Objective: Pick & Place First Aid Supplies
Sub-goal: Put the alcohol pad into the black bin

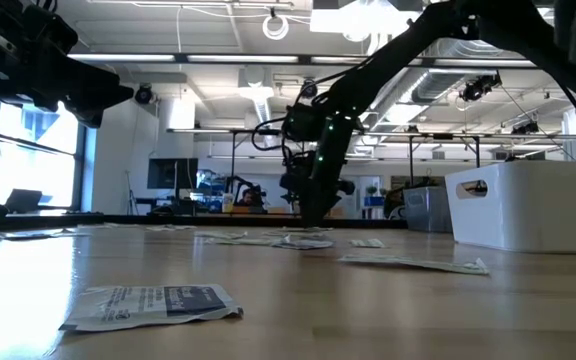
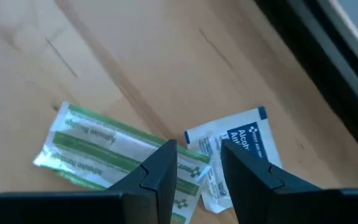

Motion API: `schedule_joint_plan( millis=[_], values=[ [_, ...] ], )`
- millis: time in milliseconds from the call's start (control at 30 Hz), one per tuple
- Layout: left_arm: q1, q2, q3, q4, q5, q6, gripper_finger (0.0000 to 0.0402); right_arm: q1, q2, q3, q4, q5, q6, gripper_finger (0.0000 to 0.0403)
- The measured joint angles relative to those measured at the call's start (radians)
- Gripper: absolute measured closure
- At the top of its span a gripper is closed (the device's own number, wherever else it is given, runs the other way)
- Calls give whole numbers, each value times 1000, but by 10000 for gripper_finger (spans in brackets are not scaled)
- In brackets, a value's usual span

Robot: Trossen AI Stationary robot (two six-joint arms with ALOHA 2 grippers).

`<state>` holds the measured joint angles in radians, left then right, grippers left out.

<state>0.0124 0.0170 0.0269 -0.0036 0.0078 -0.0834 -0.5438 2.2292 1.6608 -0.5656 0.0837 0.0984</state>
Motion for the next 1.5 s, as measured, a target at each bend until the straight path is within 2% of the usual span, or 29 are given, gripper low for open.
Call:
schedule_joint_plan(
  millis=[167,367,533,700,833,1167,1267,1500],
  values=[
    [0,0,0,0,0,0,246,-10,-33,0,-3,19,24,284],
    [0,0,0,0,0,0,246,-37,-60,-6,-71,109,-27,284],
    [0,0,0,0,0,0,246,-54,-59,-90,-5,19,-28,284],
    [0,0,0,0,0,0,246,-54,-63,-145,32,0,-55,284],
    [0,0,0,0,0,0,246,-54,-63,-134,-39,21,-73,284],
    [0,0,0,0,0,0,246,-41,-56,-42,-390,76,-157,284],
    [0,0,0,0,0,0,246,-32,-56,-40,-401,117,-121,284],
    [0,0,0,0,0,0,246,3,-57,-40,-336,84,-99,284]
  ],
)
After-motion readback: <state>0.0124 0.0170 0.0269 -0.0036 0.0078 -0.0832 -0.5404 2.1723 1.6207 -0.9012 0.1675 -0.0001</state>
